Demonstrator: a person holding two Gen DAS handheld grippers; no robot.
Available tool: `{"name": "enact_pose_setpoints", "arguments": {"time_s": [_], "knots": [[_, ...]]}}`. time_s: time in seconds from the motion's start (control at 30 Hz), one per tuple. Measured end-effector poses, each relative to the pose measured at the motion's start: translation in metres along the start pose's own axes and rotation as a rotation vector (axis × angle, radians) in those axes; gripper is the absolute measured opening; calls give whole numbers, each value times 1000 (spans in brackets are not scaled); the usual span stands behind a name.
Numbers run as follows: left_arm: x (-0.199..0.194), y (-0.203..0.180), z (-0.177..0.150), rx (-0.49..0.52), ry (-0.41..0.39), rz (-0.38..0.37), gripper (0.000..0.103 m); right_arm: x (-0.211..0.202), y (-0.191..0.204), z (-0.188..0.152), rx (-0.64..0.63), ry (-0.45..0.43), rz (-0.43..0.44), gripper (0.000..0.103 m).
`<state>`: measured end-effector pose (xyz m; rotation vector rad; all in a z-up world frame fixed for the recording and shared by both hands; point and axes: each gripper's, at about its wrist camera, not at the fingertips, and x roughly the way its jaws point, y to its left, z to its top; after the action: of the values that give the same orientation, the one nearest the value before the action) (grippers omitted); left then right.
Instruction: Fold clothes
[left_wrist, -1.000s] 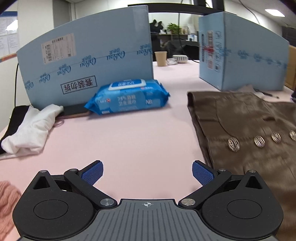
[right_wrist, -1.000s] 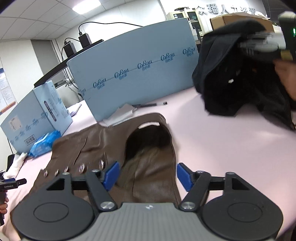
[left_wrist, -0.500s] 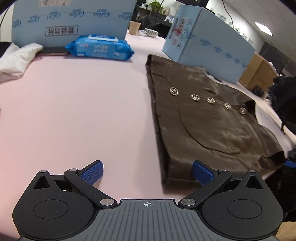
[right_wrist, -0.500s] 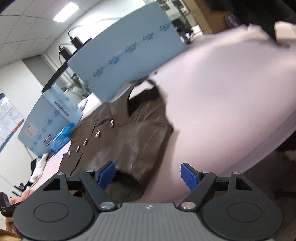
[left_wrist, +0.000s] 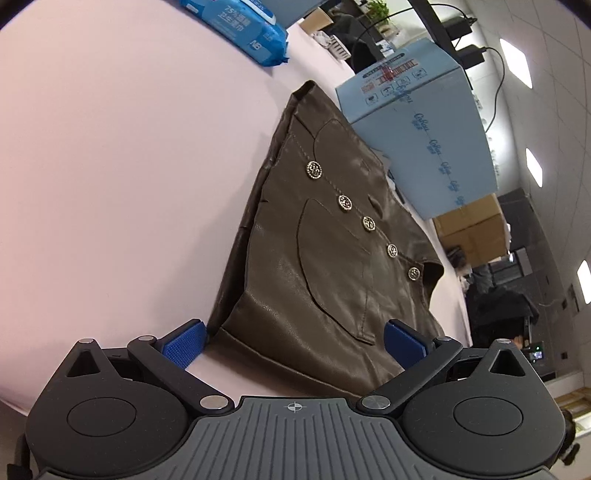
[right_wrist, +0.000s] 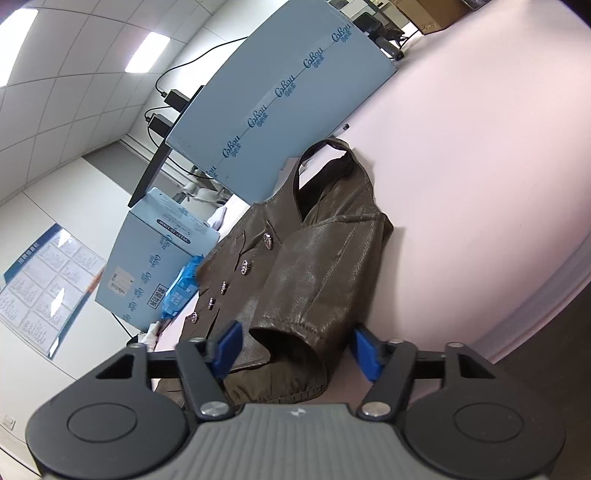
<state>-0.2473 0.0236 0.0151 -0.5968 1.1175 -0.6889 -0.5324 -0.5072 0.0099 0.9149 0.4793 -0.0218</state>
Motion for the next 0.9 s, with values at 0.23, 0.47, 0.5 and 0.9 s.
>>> {"name": "enact_pose_setpoints", "arguments": {"time_s": [0.23, 0.47, 0.5, 0.9], "knots": [[1, 3, -8, 32, -88, -22, 31, 3, -4, -2, -14, -26, 4, 5], [-7, 7, -10, 15, -168, -145, 17, -6, 3, 3, -12, -84, 116, 3], [-7, 7, -9, 5, -178, -161, 17, -6, 4, 5, -6, -90, 130, 3], [7, -7, 35, -169, -310, -228, 17, 17, 20, 63, 103, -104, 227, 4]]}}
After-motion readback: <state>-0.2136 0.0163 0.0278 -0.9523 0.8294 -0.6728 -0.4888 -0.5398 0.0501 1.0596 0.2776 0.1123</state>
